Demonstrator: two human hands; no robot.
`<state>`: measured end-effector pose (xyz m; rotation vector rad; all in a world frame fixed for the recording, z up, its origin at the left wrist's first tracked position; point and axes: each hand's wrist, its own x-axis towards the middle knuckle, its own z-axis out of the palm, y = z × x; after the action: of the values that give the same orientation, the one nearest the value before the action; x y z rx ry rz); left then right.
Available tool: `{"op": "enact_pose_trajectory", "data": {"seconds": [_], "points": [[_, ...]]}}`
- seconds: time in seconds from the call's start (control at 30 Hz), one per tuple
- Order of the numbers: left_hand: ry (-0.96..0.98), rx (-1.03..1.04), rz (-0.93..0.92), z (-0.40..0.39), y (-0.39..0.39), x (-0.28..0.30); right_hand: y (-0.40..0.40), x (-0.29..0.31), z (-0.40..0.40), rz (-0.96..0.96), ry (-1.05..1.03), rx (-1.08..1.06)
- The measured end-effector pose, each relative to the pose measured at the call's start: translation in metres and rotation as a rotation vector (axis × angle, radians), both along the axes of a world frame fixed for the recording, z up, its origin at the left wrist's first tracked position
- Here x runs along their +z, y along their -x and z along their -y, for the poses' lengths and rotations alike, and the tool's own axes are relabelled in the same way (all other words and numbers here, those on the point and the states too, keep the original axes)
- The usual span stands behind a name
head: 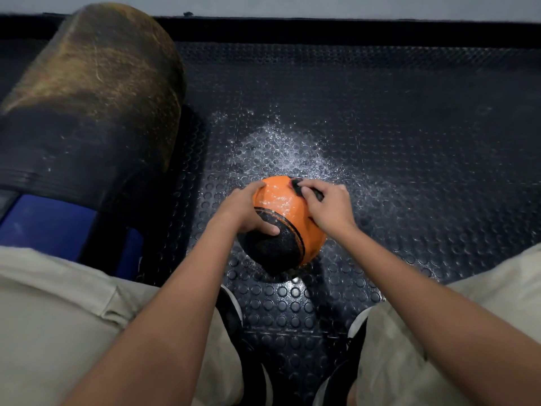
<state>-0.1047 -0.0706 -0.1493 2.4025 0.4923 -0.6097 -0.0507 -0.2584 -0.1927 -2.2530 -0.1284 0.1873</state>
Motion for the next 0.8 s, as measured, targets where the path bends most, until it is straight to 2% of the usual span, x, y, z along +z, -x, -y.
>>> {"op": "enact_pose_trajectory", "data": {"seconds": [0.07, 0.17, 0.2, 0.27, 0.4, 0.47, 0.67, 0.73, 0.8], "points": [[-0.017, -0.018, -0.007, 0.003, -0.002, 0.0, -0.005, -0.007, 0.01, -0.066, -0.034, -0.123], [-0.059, -0.068, -0.011, 0.008, -0.005, 0.0, -0.003, -0.017, 0.024, -0.288, -0.045, -0.35], [-0.067, -0.09, -0.02, 0.009, -0.007, 0.0, -0.001, -0.02, 0.027, -0.303, -0.03, -0.368], [-0.067, -0.126, -0.054, 0.012, -0.01, 0.0, 0.003, -0.017, 0.021, -0.214, -0.027, -0.336], [-0.044, -0.042, -0.067, 0.022, -0.007, -0.003, 0.004, 0.0, -0.005, -0.005, -0.008, -0.085], [-0.03, 0.019, -0.026, 0.024, -0.003, -0.005, 0.002, -0.007, -0.002, -0.019, -0.013, -0.064], [-0.034, 0.018, 0.012, 0.024, 0.001, -0.006, 0.001, -0.023, 0.027, -0.33, -0.112, -0.359], [-0.035, 0.004, 0.002, 0.024, -0.001, -0.006, 0.002, -0.015, 0.018, -0.239, -0.102, -0.308], [-0.036, -0.001, -0.006, 0.023, -0.002, -0.005, 0.002, -0.001, 0.005, -0.094, -0.068, -0.168]]}}
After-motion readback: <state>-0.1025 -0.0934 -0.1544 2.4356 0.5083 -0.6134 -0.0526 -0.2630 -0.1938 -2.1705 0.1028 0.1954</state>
